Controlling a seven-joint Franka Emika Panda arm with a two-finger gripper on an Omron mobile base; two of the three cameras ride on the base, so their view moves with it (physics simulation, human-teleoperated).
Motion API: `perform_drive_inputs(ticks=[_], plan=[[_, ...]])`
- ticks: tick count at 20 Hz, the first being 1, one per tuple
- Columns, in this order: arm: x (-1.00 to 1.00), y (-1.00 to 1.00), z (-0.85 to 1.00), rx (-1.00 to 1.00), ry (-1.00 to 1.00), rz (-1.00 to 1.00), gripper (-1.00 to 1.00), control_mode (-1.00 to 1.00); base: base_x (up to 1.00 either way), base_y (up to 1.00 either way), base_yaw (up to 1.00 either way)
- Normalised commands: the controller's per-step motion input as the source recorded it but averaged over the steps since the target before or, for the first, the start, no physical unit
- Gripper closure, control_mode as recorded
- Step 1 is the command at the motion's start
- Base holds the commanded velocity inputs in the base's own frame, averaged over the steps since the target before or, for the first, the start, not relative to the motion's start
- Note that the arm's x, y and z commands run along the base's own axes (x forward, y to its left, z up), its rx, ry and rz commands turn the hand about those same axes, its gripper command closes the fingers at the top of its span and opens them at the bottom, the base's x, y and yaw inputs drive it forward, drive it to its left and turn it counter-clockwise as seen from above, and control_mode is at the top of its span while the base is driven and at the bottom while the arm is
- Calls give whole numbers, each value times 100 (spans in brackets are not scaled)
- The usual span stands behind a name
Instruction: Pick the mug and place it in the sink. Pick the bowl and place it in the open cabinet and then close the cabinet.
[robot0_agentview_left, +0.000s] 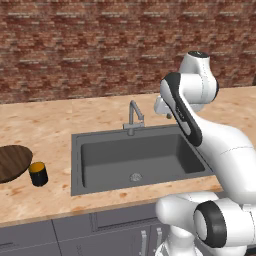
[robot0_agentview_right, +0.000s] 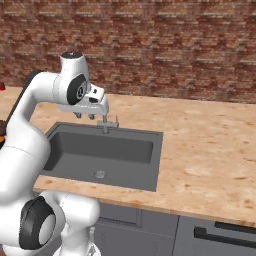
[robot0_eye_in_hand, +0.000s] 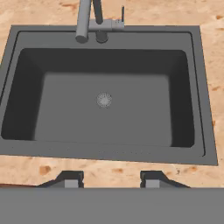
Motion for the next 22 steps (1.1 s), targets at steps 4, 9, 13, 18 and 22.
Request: perform_drive_inputs(ticks=[4,9,13,18,22], plan=[[0,3,0,0,0,0,-100,-100,0,0,0],[-10,32,0,0,0,-4,-100,-100,0,0,0],[-30,70,-12,0,0,-10,-100,-100,0,0,0],[-40,90,-20,0,0,-7,-100,-100,0,0,0],[-34,100,-19,-2,0,-3,-100,-100,0,0,0]])
